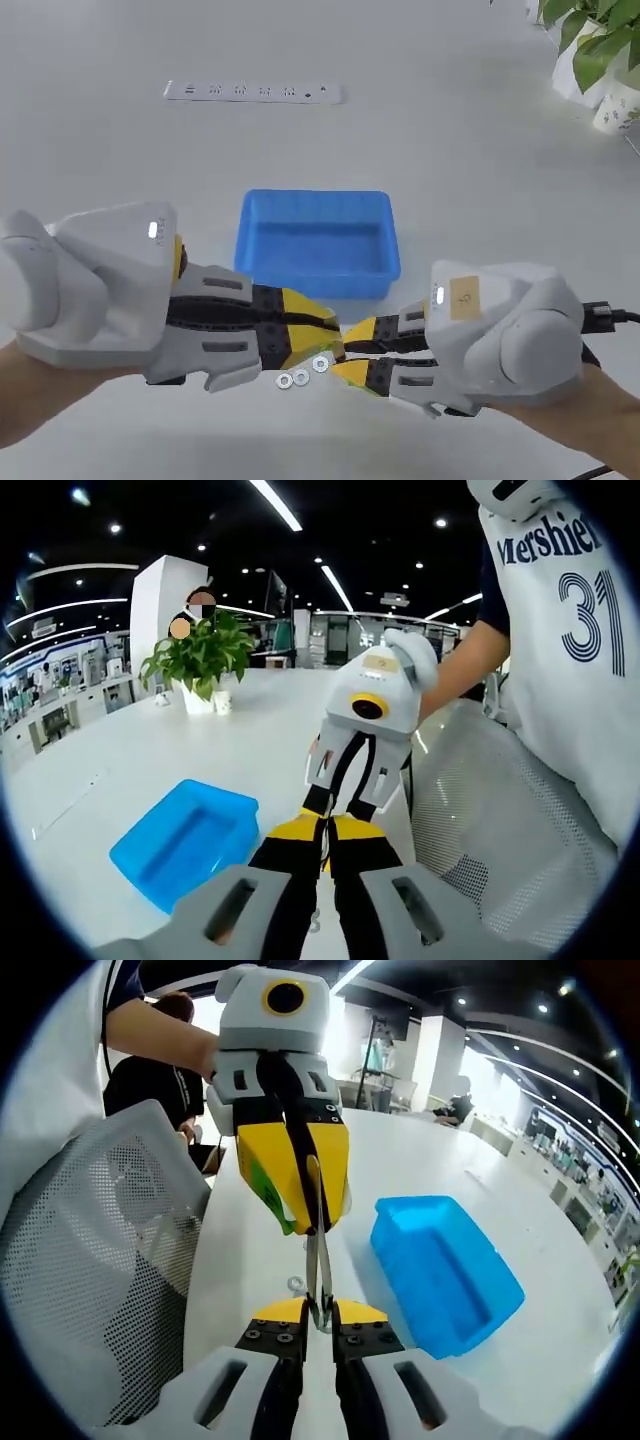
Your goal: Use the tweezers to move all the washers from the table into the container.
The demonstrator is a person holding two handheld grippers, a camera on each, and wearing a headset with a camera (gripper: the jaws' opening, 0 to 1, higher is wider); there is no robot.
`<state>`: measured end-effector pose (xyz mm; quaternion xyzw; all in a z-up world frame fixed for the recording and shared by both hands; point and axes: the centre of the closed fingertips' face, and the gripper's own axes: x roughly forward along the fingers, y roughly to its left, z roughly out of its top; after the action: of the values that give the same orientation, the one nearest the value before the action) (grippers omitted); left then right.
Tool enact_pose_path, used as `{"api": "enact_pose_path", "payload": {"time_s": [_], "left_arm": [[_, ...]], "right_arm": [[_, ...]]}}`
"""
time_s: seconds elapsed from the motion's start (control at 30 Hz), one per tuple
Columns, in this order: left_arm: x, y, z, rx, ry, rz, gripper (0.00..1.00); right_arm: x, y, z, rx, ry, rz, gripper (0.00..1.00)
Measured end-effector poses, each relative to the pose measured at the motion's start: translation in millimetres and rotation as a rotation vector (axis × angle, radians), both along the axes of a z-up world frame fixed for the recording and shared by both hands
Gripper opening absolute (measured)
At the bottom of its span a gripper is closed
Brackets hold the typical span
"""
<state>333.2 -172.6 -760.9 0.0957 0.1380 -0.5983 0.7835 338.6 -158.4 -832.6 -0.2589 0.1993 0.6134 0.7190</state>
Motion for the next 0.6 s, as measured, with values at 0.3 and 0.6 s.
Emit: {"api": "enact_pose_path", "payload": {"time_s": [0.3,0.6], "left_arm": [[16.1,8.1,41.3,-0.004,-0.113,-0.026,0.06],[57.4,20.8,58.9,-0.008,-0.183,0.0,0.06]], "right_arm": [[22.6,5.7,42.2,0.027,-0.115,-0.02,0.1],[71.3,16.7,63.4,0.017,-0.194,-0.027,0.1]]}}
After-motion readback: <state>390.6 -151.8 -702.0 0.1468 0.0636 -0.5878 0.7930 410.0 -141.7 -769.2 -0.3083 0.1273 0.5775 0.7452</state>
